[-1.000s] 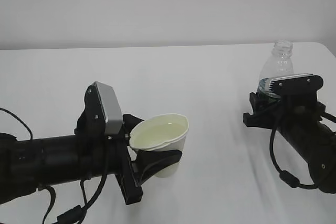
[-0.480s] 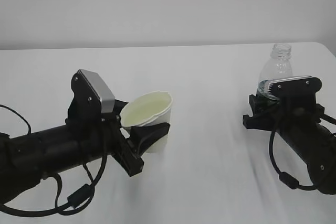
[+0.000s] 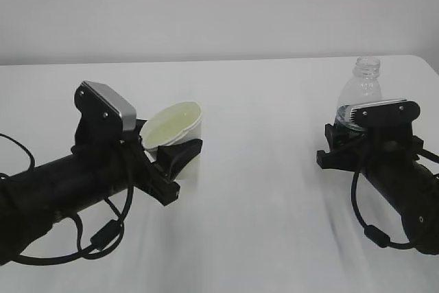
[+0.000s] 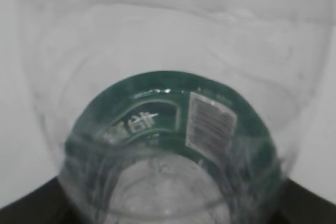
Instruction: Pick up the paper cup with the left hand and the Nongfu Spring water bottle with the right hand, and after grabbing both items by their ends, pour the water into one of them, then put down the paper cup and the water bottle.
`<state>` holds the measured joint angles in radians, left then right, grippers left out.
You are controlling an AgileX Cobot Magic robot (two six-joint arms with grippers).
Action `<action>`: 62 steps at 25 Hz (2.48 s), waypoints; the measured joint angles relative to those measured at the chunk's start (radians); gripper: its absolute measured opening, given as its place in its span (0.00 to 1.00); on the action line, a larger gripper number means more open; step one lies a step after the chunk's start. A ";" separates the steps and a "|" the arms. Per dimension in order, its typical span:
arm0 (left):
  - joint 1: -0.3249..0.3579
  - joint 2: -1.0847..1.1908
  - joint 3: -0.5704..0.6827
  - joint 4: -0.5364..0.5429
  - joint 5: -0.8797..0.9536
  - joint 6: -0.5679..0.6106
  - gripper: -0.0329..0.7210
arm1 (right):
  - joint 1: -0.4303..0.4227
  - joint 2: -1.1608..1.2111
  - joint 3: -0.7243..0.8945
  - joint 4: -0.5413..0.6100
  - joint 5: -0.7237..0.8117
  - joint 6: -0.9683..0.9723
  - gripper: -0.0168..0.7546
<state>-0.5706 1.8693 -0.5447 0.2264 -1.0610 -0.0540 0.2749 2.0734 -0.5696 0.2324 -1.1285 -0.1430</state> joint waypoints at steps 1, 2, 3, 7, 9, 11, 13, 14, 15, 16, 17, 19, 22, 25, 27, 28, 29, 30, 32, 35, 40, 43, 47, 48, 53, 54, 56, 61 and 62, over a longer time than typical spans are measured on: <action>0.007 0.000 0.000 -0.006 0.000 0.000 0.58 | 0.000 0.000 0.000 0.000 0.000 0.000 0.62; 0.013 0.000 0.000 -0.011 0.000 0.000 0.58 | 0.000 0.000 0.000 0.000 0.000 0.002 0.62; 0.020 0.000 0.000 -0.018 0.000 0.000 0.58 | 0.000 0.000 0.000 0.000 0.000 0.002 0.62; 0.048 0.000 0.000 -0.029 0.000 0.000 0.58 | 0.000 0.000 0.000 0.000 0.000 0.002 0.62; 0.064 0.000 0.000 -0.043 0.000 0.000 0.58 | 0.000 0.000 0.000 0.000 0.000 0.002 0.62; 0.082 0.000 0.000 -0.062 0.000 0.000 0.58 | 0.000 0.000 0.000 0.000 0.000 0.002 0.62; 0.100 0.000 0.000 -0.078 0.000 0.000 0.58 | 0.000 0.000 0.000 0.000 0.000 0.002 0.62; 0.107 0.000 0.000 -0.088 0.000 0.000 0.58 | 0.000 0.000 0.000 0.000 0.000 0.002 0.62; 0.117 0.000 0.000 -0.095 0.000 0.000 0.58 | 0.000 0.000 0.000 0.000 0.000 0.002 0.62; 0.127 0.000 0.000 -0.099 0.000 0.000 0.58 | 0.000 0.000 0.000 0.000 0.000 0.002 0.62; 0.134 0.000 0.000 -0.103 0.000 0.000 0.58 | 0.000 0.000 0.000 0.000 0.000 0.002 0.62; 0.148 0.000 0.000 -0.115 0.000 0.000 0.58 | 0.000 0.000 0.000 -0.006 0.000 0.002 0.62; 0.164 0.000 0.000 -0.142 0.000 0.000 0.58 | 0.000 0.000 0.000 -0.035 0.000 0.004 0.62; 0.181 0.000 0.000 -0.178 0.000 0.000 0.58 | 0.000 0.000 0.000 -0.057 0.000 0.004 0.62; 0.192 0.000 0.000 -0.202 0.000 0.000 0.58 | 0.000 0.000 0.000 -0.065 0.000 0.004 0.62; 0.196 0.000 0.000 -0.216 0.000 0.000 0.58 | 0.000 0.000 0.000 -0.067 0.000 0.004 0.62; 0.201 0.000 0.000 -0.226 0.000 0.000 0.58 | 0.000 0.000 0.000 -0.069 0.000 0.004 0.62; 0.203 0.000 0.000 -0.237 0.002 0.000 0.58 | 0.000 0.000 0.000 -0.069 0.000 0.004 0.62; 0.208 0.000 0.000 -0.263 0.002 0.000 0.58 | 0.000 0.000 0.000 -0.071 0.000 0.004 0.62; 0.208 0.000 0.000 -0.308 0.002 0.004 0.58 | 0.000 0.000 0.000 -0.071 0.000 0.004 0.62; 0.208 0.000 0.000 -0.365 0.002 0.030 0.58 | 0.000 0.000 0.000 -0.071 0.000 0.004 0.62; 0.217 0.000 0.000 -0.376 0.002 0.040 0.58 | 0.000 0.000 0.000 -0.071 0.000 0.004 0.62; 0.258 0.000 0.000 -0.378 0.002 0.044 0.58 | 0.000 0.000 0.000 -0.072 0.000 0.004 0.62; 0.272 0.000 0.000 -0.379 0.002 0.044 0.58 | 0.000 0.000 0.000 -0.072 0.000 0.004 0.62; 0.338 0.000 0.000 -0.376 0.004 0.045 0.58 | 0.000 0.000 0.000 -0.072 0.000 0.004 0.62; 0.352 0.000 0.000 -0.377 0.006 0.045 0.58 | 0.000 0.000 0.000 -0.072 0.000 0.004 0.62; 0.376 0.000 0.000 -0.370 0.010 0.045 0.58 | 0.000 0.000 0.000 -0.072 0.000 0.004 0.62; 0.416 0.011 0.000 -0.354 0.034 0.046 0.58 | 0.000 0.000 0.000 -0.072 0.000 0.004 0.62; 0.420 0.019 0.000 -0.354 0.034 0.046 0.58 | 0.000 0.000 0.000 -0.072 0.000 0.004 0.62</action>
<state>-0.1506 1.8883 -0.5447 -0.1275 -1.0273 -0.0078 0.2749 2.0734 -0.5696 0.1608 -1.1285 -0.1392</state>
